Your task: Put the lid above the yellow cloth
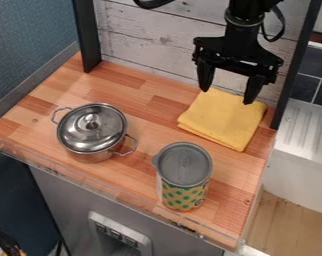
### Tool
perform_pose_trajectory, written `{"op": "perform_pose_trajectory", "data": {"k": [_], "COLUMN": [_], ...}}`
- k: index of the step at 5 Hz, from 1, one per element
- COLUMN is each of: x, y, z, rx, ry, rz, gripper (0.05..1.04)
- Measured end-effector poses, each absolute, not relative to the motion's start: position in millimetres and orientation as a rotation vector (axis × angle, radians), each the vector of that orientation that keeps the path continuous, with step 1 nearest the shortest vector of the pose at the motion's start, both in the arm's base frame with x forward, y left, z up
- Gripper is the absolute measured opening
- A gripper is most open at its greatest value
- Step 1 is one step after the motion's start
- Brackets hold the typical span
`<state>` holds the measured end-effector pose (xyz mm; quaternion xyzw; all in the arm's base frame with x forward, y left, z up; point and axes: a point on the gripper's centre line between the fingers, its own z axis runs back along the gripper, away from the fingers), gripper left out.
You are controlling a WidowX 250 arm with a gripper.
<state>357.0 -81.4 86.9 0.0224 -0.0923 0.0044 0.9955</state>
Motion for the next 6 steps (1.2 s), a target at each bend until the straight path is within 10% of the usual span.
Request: {"op": "perform_pose_trajectory", "data": {"k": [6], "x": [260], "y": [64], "z": [77], "rx": [0.076], "ry": [-0.089], "rz": [0.189], "gripper": [1.000]}}
